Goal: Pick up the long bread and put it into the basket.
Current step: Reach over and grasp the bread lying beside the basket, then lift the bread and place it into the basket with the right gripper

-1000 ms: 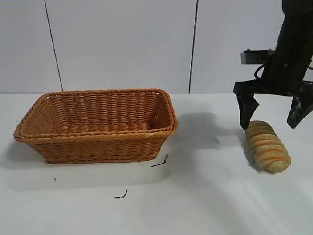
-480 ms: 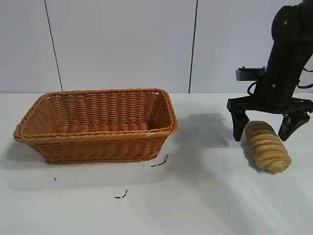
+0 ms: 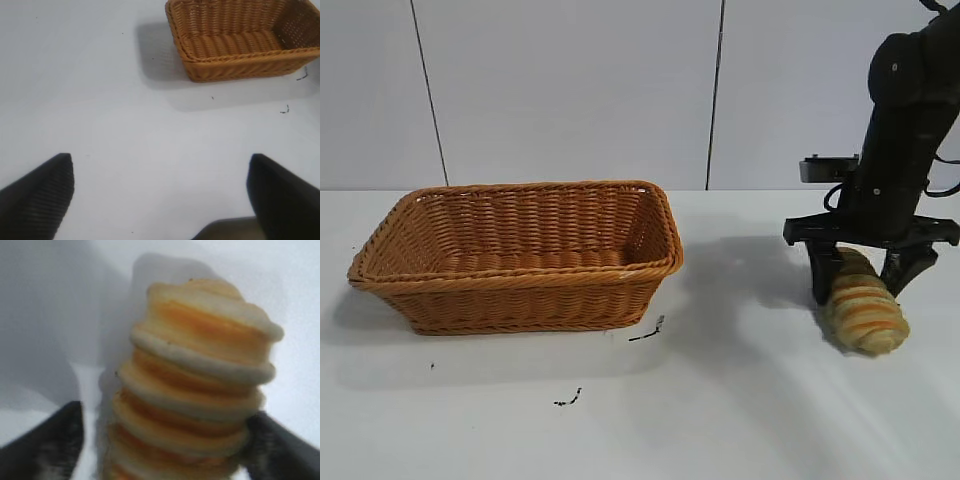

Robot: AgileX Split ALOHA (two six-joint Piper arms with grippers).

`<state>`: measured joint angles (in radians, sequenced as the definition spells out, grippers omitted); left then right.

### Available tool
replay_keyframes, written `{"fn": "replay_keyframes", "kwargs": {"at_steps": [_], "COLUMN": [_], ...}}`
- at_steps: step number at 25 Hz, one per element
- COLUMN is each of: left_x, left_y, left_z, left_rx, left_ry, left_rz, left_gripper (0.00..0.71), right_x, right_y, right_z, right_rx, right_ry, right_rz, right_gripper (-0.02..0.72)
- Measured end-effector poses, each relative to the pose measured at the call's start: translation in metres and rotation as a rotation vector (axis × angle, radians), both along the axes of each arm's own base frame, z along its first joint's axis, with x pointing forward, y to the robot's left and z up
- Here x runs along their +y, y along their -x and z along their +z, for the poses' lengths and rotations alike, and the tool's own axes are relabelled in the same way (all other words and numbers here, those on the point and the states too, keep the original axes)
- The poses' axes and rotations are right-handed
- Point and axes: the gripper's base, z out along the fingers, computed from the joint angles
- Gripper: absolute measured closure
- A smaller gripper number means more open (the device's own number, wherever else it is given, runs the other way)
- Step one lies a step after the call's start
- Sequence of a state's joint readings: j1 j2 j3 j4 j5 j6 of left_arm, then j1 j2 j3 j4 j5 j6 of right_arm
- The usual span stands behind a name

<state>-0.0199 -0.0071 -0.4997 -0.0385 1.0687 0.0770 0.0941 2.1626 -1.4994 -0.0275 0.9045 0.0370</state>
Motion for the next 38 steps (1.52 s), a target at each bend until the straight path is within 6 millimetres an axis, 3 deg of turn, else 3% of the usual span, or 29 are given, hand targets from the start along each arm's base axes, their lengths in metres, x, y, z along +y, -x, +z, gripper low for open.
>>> {"fn": "replay_keyframes", "kwargs": {"at_steps": [11,17,21,24,29,35,38], "left_x": [0.0,0.0,0.0,0.0,0.0,0.0,0.0], "left_y": [0.0,0.0,0.0,0.0,0.0,0.0,0.0], "left_z": [0.0,0.0,0.0,0.0,0.0,0.0,0.0], "left_rx": [0.0,0.0,0.0,0.0,0.0,0.0,0.0], "left_ry": [0.0,0.0,0.0,0.0,0.0,0.0,0.0], "left_rz": [0.0,0.0,0.0,0.0,0.0,0.0,0.0], "left_gripper": [0.018,0.018,0.018,0.018,0.018,0.018,0.018], "right_x": [-0.002,0.003,0.028,0.059,0.124,0.202,0.231], "right_y": [-0.01,-0.018,-0.021,-0.026,-0.031,-0.021,-0.015], "right_z": [0.129,0.174,0.198,0.205,0.195,0.178,0.17], "right_rx": [-0.181,-0.276,-0.363,-0.406,-0.437,-0.523,-0.584], "right_ry": [0.023,0.014,0.01,-0.005,-0.029,-0.03,-0.039], "right_rz": [0.038,0.048,0.126,0.199,0.37,0.722,0.875], "right_gripper": [0.594,0.594,0.594,0.594,0.594,0.594,0.594]}}
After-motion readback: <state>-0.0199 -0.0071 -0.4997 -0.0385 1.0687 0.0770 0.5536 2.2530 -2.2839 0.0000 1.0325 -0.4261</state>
